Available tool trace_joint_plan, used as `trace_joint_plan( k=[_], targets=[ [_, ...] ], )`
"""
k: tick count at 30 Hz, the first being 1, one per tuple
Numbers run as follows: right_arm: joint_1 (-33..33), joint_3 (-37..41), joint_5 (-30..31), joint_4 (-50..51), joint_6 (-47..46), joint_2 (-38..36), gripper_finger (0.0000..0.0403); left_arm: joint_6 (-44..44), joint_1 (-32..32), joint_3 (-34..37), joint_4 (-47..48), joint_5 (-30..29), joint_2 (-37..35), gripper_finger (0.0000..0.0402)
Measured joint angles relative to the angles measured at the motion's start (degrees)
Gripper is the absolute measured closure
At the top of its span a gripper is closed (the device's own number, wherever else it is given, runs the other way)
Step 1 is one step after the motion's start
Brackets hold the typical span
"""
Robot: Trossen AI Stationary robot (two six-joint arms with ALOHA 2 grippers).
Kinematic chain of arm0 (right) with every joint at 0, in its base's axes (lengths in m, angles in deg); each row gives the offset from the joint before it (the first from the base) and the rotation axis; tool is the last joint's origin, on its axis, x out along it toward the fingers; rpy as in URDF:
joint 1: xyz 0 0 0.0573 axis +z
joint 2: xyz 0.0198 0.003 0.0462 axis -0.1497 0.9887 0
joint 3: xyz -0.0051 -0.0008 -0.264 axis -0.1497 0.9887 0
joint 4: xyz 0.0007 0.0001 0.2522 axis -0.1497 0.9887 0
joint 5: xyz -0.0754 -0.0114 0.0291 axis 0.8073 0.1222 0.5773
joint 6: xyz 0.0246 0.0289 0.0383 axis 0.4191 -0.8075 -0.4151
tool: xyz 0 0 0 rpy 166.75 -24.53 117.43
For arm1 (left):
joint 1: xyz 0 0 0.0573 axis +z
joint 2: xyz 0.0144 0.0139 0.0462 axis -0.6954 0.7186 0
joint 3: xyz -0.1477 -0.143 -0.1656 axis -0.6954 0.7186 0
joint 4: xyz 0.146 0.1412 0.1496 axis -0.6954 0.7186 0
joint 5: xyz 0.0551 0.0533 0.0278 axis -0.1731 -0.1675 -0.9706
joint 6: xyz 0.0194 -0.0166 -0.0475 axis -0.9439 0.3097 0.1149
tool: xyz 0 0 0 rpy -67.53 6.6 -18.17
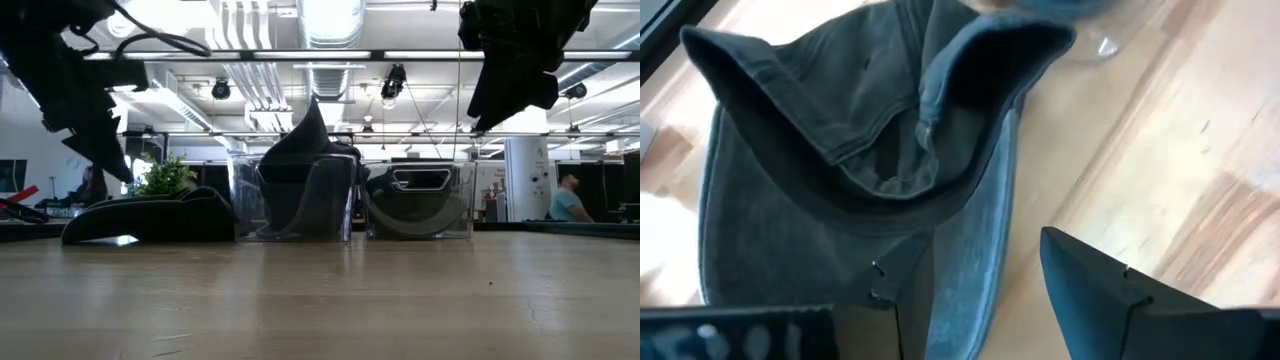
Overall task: Pick & Place hat
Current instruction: Put the black cap into the right transparent bin
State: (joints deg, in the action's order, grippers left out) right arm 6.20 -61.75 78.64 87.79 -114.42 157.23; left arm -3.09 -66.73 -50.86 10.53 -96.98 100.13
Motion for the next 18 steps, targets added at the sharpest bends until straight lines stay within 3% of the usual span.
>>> trace_joint_plan(
  k=[10, 18],
  targets=[
    [0.0, 0.0, 0.2, 0.19, 0.0, 0.0, 0.022, -1.2, 0.06, 6.09, -3.25, 0.35, -1.58, 0.0228],
    [-0.3, 0.19, 0.28, 0.11, -0.28, 0.0, 0.022, -6.02, 0.48, 11.08, -12.86, 0.04, -1.55, 0.0228]
  ],
)
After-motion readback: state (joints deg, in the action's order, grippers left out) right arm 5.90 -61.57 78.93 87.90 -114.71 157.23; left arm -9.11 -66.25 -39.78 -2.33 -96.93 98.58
